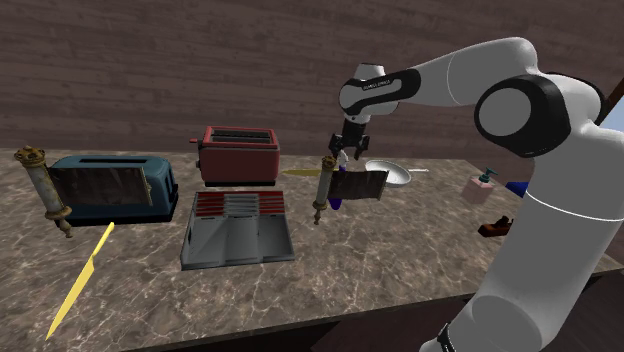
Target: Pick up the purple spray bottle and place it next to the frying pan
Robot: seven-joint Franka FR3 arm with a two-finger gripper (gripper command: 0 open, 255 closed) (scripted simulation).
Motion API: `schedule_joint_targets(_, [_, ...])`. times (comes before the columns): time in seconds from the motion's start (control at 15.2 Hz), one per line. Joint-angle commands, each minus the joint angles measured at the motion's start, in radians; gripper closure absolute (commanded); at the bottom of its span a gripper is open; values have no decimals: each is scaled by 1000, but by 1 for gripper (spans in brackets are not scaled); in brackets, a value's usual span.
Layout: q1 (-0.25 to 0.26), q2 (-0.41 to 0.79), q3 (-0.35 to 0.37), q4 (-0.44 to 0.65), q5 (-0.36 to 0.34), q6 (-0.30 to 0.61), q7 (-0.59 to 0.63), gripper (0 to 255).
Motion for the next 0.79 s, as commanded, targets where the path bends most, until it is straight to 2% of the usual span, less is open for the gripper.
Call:
schedule_joint_targets(0.0, [-1,9,0,-17,3,26,-3,0])
schedule_joint_targets(0.59, [-1,12,0,-21,3,33,-3,0])
schedule_joint_targets(0.66, [-1,12,0,-21,3,33,-3,255])
schedule_joint_targets(0.73, [-1,12,0,-21,3,33,-3,255])
